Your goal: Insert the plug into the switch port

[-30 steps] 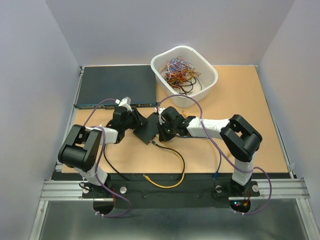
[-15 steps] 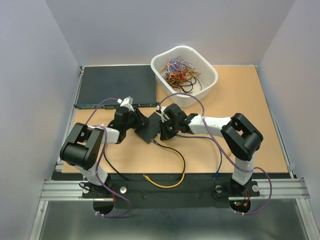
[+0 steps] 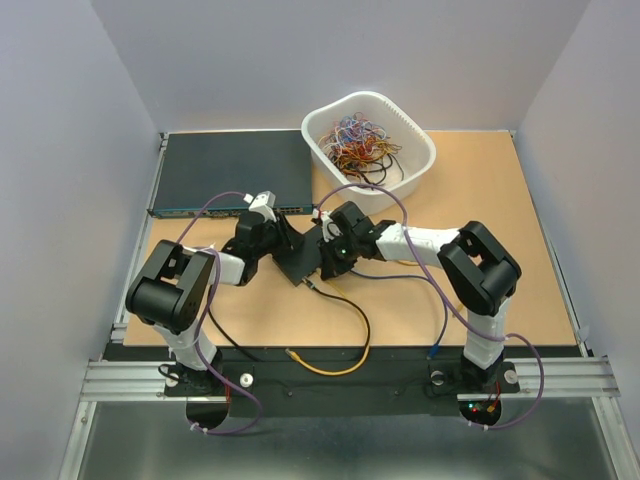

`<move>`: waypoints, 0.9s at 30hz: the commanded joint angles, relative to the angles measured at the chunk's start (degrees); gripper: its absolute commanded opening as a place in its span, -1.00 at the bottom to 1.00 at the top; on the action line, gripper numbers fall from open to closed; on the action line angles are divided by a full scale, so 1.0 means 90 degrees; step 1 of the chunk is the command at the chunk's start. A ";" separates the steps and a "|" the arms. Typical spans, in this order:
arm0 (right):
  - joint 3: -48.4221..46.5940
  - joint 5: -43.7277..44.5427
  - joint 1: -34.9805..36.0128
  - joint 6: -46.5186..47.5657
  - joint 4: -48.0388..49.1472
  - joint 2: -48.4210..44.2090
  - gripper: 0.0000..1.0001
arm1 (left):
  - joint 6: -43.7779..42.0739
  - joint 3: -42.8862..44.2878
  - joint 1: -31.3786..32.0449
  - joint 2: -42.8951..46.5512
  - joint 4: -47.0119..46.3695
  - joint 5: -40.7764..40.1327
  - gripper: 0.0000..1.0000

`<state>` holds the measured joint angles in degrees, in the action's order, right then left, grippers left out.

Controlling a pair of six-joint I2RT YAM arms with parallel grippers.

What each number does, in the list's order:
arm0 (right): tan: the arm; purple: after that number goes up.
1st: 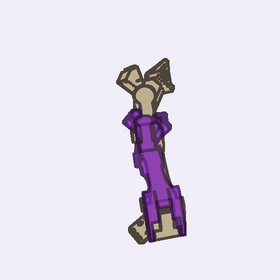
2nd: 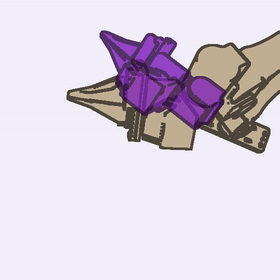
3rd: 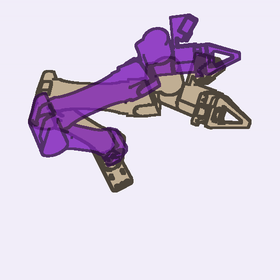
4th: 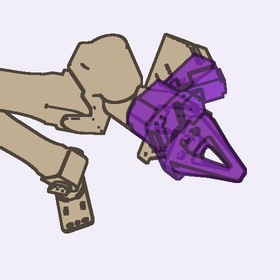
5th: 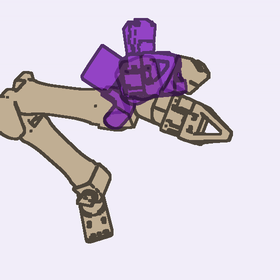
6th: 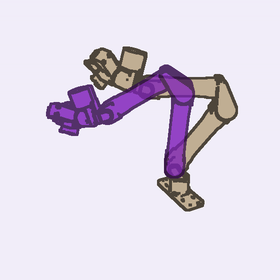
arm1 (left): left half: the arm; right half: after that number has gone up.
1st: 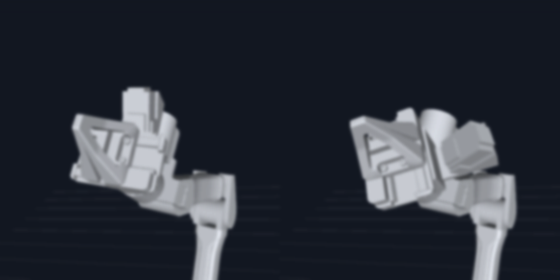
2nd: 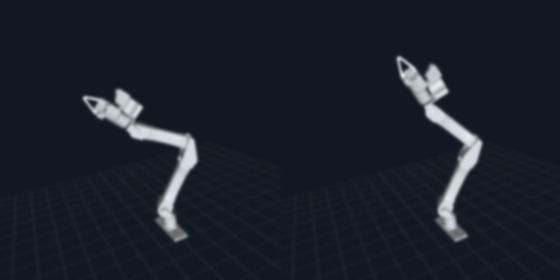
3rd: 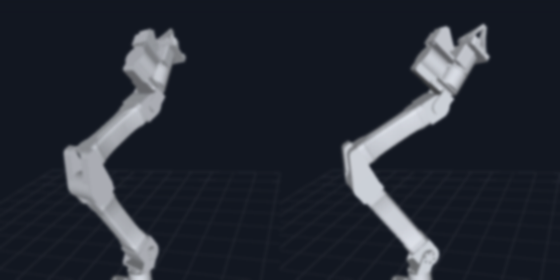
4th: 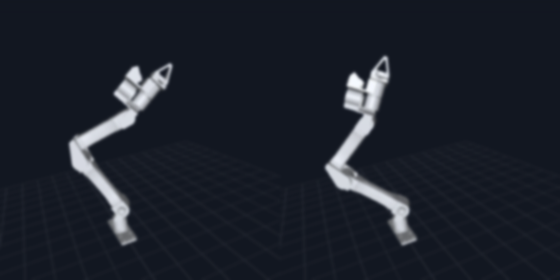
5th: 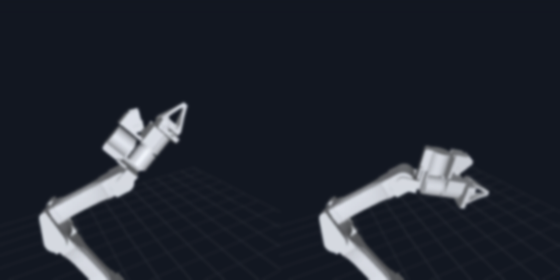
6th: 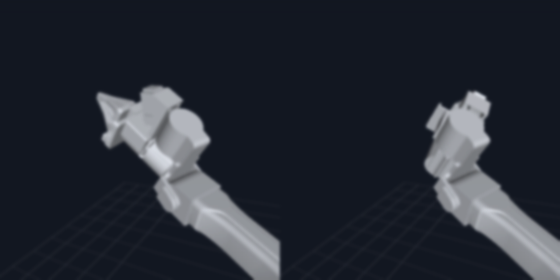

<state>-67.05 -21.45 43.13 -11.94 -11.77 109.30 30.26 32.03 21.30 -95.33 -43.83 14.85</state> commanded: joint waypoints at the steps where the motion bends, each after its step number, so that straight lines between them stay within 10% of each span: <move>1: -0.0451 -0.0087 -0.0085 0.0194 0.0771 -0.0112 -0.99 | 0.0046 0.0093 0.0397 -0.0023 0.0115 0.1025 -0.11; 27: -0.0139 0.0547 -0.0154 0.0624 0.0693 -0.0474 -0.99 | 0.0700 -0.0531 0.1178 0.0085 0.0134 0.0782 -0.11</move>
<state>-67.46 -19.92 42.00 -8.23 -17.85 108.01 32.21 30.72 25.82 -95.11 -45.80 11.31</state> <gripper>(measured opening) 0.144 0.447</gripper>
